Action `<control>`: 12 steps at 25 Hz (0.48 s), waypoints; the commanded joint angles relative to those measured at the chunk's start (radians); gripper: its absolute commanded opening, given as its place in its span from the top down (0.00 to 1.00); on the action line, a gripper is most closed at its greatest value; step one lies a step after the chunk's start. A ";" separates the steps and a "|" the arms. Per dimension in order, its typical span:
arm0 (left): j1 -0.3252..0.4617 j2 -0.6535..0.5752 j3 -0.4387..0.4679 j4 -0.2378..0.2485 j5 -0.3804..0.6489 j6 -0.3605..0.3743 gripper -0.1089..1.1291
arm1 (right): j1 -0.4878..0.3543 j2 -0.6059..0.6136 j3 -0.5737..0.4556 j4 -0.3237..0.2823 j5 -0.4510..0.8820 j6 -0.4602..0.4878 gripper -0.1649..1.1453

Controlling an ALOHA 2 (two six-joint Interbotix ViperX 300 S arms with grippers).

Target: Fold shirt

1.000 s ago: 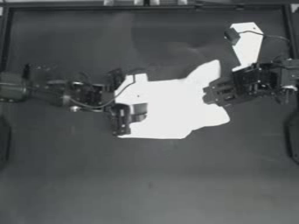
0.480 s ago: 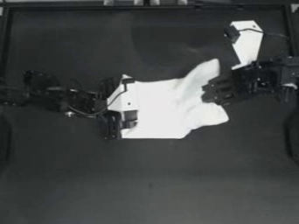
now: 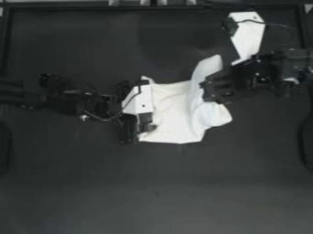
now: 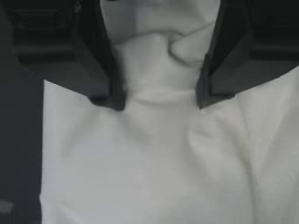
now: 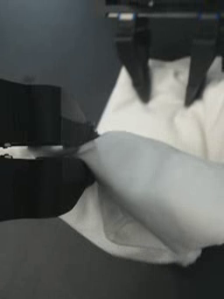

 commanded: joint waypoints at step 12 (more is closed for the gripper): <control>0.000 -0.066 -0.048 0.000 0.031 0.002 0.20 | 0.003 0.092 -0.120 0.031 0.052 -0.057 0.83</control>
